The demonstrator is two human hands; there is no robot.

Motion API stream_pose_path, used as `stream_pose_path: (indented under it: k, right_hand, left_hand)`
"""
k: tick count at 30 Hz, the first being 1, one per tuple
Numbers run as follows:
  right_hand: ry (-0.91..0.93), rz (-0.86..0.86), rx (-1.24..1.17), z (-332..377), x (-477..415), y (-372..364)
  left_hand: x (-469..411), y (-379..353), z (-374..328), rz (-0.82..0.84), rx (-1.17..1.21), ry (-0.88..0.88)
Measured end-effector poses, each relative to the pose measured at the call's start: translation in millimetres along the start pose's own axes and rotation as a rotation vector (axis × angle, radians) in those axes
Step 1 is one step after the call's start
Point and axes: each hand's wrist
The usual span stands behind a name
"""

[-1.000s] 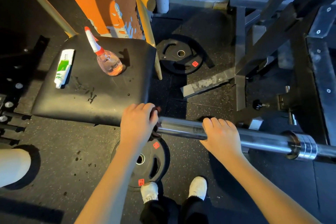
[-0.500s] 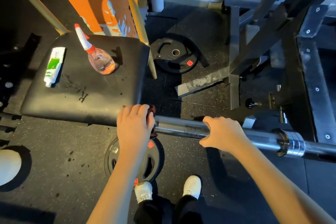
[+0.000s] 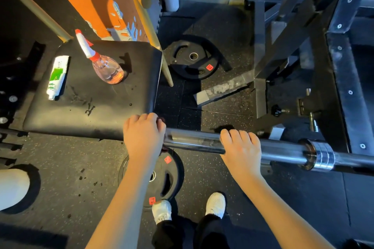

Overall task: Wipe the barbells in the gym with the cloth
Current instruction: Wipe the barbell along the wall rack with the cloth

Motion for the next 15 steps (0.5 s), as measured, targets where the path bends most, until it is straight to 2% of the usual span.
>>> stream_pose_path:
  k: [3,4,7,8,9,12,15]
  right_hand:
    - [-0.017,0.129,-0.005,3.1,-11.0,13.0]
    - [0.001,0.246,-0.024,1.8,-21.8,20.2]
    - [-0.004,0.784,-0.221,-11.1,-57.5,23.5]
    - [-0.017,0.886,-0.278,-11.9,-65.9,23.0]
    - [-0.013,0.909,-0.312,-11.4,-71.7,22.9]
    - [0.039,0.779,-0.255,-7.4,-66.8,23.5]
    - [0.065,0.522,-0.18,-3.7,-49.9,22.4]
  left_hand:
    - [7.4,-0.3,-9.3,-0.023,0.003,-0.077]
    - [10.6,-0.6,-10.5,-0.029,0.024,-0.097]
    - [16.5,-1.1,-12.8,-0.027,0.092,-0.116]
    - [17.1,0.1,-11.1,-0.02,0.118,-0.134]
    - [16.6,1.6,-7.1,-0.017,0.142,-0.166]
    - [8.1,0.3,18.0,-0.031,0.178,-0.241]
    - [8.3,0.1,24.4,-0.038,0.146,-0.104]
Point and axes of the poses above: each hand's wrist, its own x-axis away from the middle knuckle, its own y-axis out of the back of the hand, z = x × y, and after that the axes turned 15 degrees about -z, right-handed
